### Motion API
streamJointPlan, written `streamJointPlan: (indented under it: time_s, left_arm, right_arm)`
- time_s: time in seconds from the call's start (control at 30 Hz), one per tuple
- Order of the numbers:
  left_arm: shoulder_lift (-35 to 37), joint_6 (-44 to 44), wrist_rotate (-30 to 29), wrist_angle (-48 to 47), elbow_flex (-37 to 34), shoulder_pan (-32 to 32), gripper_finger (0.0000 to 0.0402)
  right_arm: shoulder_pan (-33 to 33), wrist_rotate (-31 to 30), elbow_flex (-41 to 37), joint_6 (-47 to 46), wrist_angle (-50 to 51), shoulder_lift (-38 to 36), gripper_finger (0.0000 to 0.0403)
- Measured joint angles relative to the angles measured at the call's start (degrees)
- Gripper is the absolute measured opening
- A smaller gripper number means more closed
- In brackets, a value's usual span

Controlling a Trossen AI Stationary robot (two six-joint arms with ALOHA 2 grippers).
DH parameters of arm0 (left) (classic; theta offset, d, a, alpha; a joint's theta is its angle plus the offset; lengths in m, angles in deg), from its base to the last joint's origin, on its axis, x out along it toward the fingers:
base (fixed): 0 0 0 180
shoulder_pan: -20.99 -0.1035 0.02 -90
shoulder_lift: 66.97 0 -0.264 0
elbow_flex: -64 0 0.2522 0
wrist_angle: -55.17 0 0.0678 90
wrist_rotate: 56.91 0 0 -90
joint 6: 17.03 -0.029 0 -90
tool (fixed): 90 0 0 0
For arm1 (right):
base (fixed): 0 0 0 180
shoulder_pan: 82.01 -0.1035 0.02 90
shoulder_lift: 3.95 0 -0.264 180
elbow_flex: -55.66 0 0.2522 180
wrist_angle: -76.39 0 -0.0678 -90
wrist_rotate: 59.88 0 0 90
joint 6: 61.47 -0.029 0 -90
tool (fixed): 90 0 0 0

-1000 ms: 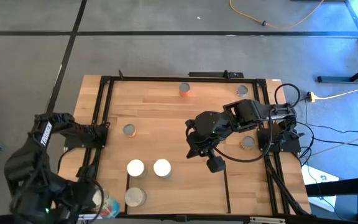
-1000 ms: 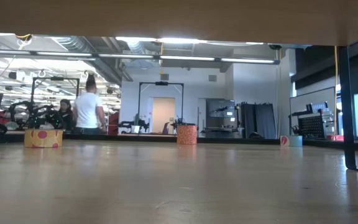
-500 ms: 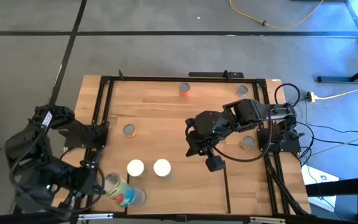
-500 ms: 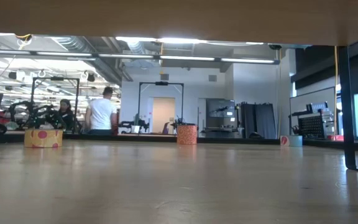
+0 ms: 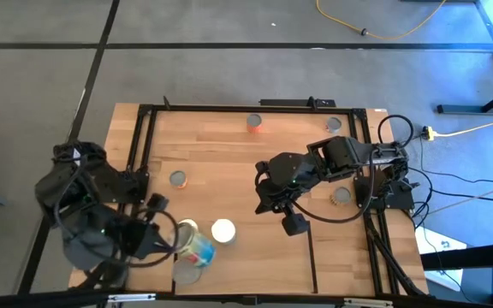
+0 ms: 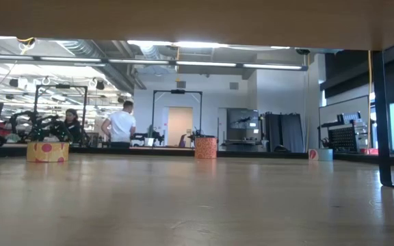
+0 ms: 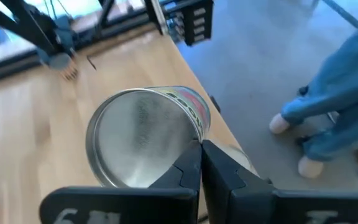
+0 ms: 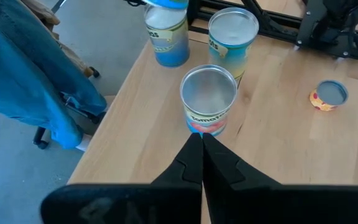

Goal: Pick and place cans onto a shelf
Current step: Put the canned tomatoes on the shelf

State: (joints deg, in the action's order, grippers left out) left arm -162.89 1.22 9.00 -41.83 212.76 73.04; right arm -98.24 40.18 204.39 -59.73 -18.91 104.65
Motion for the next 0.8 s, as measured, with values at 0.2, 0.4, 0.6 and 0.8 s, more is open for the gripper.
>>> streamJointPlan:
  time_s: [0.2, 0.4, 0.6, 0.8]
  left_arm:
    - [-0.02, -5.69, -0.83, 3.05, 0.00, -3.22, 0.0000]
    - [-0.54, -11.27, -0.03, 6.34, 0.00, -5.43, 0.0000]
    - [-2.91, -15.68, 2.65, 6.68, -0.04, -6.45, 0.0000]
    - [-5.31, -16.01, 6.04, 6.32, -0.03, -7.65, 0.0000]
  right_arm:
    - [0.00, -0.02, 0.00, 0.03, 0.02, 0.00, 0.0000]
    - [0.00, -2.76, 0.00, 0.27, -0.18, -0.17, 0.0000]
    - [0.00, -3.14, 0.02, 1.88, -3.26, -1.90, 0.0000]
    - [0.00, -7.02, 0.02, 2.57, -4.46, -4.52, 0.0000]
